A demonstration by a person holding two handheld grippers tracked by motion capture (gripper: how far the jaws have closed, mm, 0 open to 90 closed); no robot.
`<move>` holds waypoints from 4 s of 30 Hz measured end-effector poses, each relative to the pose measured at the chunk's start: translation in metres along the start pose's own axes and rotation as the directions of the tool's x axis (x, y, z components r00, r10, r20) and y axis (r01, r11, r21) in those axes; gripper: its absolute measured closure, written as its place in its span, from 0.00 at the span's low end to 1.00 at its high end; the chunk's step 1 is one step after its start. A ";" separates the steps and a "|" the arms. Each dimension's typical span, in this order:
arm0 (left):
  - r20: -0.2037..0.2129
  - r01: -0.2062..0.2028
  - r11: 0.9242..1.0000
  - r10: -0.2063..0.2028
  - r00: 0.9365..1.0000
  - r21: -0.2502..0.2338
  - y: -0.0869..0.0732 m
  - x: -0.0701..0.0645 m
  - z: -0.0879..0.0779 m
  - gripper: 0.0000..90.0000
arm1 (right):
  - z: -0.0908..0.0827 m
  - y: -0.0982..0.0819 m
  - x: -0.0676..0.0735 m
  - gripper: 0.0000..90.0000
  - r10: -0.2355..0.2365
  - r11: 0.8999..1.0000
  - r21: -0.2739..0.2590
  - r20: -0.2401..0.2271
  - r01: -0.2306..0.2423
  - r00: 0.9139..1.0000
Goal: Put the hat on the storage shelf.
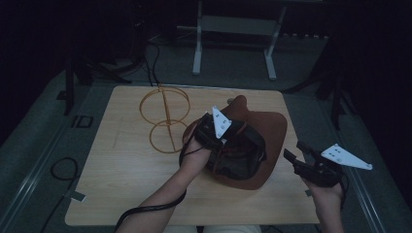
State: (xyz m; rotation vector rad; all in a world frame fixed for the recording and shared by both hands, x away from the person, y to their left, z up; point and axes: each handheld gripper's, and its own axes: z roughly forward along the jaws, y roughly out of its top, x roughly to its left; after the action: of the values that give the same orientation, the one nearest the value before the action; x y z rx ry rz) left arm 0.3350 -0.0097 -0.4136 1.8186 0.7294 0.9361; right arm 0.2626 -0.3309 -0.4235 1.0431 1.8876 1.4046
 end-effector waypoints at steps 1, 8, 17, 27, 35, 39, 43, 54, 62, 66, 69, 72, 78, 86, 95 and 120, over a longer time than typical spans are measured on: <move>0.014 0.006 1.000 -0.006 1.000 -0.013 -0.001 0.002 -0.001 0.96 | -0.002 -0.002 -0.005 0.44 0.014 1.000 -0.001 0.002 -0.014 1.000; 0.124 0.018 0.999 -0.012 0.992 -0.050 -0.007 0.013 -0.004 0.96 | -0.008 -0.008 -0.027 0.48 0.035 0.999 -0.010 0.052 -0.035 0.998; 0.305 0.005 0.970 0.071 0.950 -0.244 -0.014 0.023 -0.018 0.96 | 0.002 -0.009 -0.036 0.50 0.052 0.999 0.020 -0.028 -0.051 0.998; 0.466 0.047 0.923 0.148 0.873 -0.381 -0.009 0.019 -0.028 0.96 | 0.019 -0.003 -0.009 0.51 -0.023 1.000 0.015 -0.185 0.027 0.983; 0.583 0.092 0.888 0.215 0.783 -0.451 -0.004 0.004 -0.027 0.96 | 0.030 0.008 0.021 0.49 -0.091 0.995 -0.069 -0.345 0.072 0.934; 0.598 0.103 0.886 0.214 0.773 -0.451 -0.002 -0.002 -0.027 0.96 | 0.032 0.012 0.029 0.46 -0.114 0.992 -0.098 -0.387 0.082 0.915; 0.614 0.115 0.886 0.213 0.760 -0.449 -0.001 -0.006 -0.026 0.96 | 0.035 0.015 0.039 0.43 -0.141 0.988 -0.116 -0.412 0.102 0.900; 0.636 0.140 0.893 0.187 0.749 -0.428 0.002 -0.015 -0.020 0.96 | 0.044 0.018 0.049 0.65 -0.147 0.986 -0.139 -0.468 0.092 0.872; 0.648 0.142 0.896 0.187 0.738 -0.420 -0.001 -0.013 -0.017 0.94 | 0.044 0.017 0.052 0.97 -0.158 0.985 -0.134 -0.461 0.108 0.873; 0.652 0.151 0.898 0.177 0.737 -0.414 -0.001 -0.008 -0.017 0.84 | 0.043 0.017 0.053 0.97 -0.151 0.986 -0.132 -0.457 0.101 0.876; 0.640 0.147 0.907 0.156 0.753 -0.394 0.002 -0.004 -0.018 0.71 | 0.042 0.018 0.052 0.97 -0.147 0.987 -0.131 -0.450 0.098 0.881; 0.609 0.108 0.916 0.166 0.776 -0.387 0.004 -0.003 -0.021 0.65 | 0.041 0.020 0.047 0.98 -0.129 0.988 -0.137 -0.452 0.074 0.883; 0.548 0.076 0.931 0.143 0.824 -0.357 0.002 0.009 -0.027 0.49 | 0.032 0.025 0.037 0.98 -0.107 0.986 -0.164 -0.413 0.042 0.905; 0.488 0.058 0.953 0.099 0.867 -0.297 -0.017 0.029 -0.042 0.29 | 0.026 0.033 0.021 0.97 -0.075 0.983 -0.185 -0.365 0.007 0.928; 0.441 0.080 0.975 0.020 0.897 -0.208 -0.054 0.046 -0.064 0.06 | 0.036 0.055 0.014 0.97 -0.072 0.977 -0.214 -0.308 0.004 0.949; 0.232 0.124 0.992 -0.113 0.966 -0.033 -0.182 0.081 -0.142 0.03 | 0.127 0.118 0.036 0.97 -0.059 0.980 -0.201 -0.287 0.000 0.956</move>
State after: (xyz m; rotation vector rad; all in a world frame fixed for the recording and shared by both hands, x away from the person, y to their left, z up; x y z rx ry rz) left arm 0.2425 0.1911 -0.5181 1.7841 0.6570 0.6460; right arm 0.3754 -0.2171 -0.3474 0.7392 1.9027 1.7690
